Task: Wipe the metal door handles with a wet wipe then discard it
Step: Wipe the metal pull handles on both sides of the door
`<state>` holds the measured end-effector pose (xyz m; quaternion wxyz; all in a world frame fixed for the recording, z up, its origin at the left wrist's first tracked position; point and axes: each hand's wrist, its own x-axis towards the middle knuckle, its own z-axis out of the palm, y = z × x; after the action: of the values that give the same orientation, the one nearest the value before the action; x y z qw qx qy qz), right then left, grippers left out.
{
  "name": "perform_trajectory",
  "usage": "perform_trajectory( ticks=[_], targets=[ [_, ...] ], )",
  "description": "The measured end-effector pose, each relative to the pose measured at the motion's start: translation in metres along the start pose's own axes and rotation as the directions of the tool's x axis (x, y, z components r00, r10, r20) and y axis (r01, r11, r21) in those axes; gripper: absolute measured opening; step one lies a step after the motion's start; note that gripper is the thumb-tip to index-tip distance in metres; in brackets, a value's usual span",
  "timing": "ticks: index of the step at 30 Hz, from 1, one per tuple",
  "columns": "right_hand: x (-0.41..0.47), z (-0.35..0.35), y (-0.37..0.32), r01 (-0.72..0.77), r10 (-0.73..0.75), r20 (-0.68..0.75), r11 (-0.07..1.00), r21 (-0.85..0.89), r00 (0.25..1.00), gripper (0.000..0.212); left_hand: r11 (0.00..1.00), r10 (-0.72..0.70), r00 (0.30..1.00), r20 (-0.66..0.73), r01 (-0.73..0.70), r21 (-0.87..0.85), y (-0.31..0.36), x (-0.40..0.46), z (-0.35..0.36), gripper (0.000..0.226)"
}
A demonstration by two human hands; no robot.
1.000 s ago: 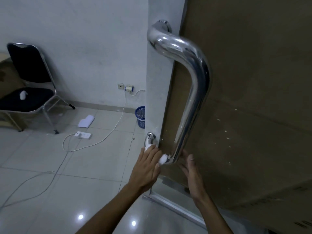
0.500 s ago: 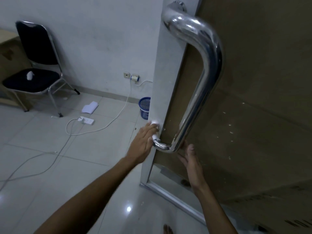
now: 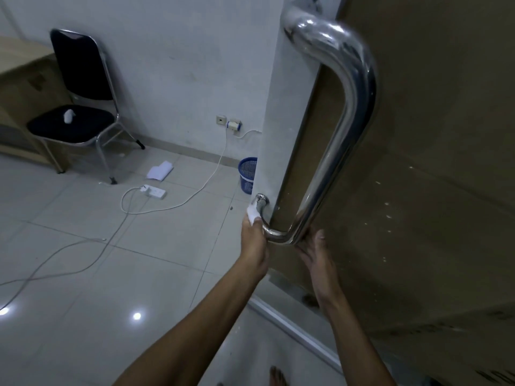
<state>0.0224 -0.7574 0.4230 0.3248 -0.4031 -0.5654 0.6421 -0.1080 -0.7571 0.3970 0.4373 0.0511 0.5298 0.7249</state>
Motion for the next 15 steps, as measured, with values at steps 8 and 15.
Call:
perform_trajectory(
  ticks=[8,15],
  targets=[
    [0.003,-0.001,0.004,0.058,-0.058,-0.020,0.998,-0.017,0.998,0.075,0.817,-0.388,0.913,0.126,0.404,-0.411,0.008,-0.012,-0.011,0.040],
    [-0.002,0.003,0.025,0.035,-0.039,-0.200,0.999,-0.026,0.979,0.032,0.751,-0.430,0.860,0.275,0.509,-0.420,0.006,-0.023,-0.019,0.036]
  ],
)
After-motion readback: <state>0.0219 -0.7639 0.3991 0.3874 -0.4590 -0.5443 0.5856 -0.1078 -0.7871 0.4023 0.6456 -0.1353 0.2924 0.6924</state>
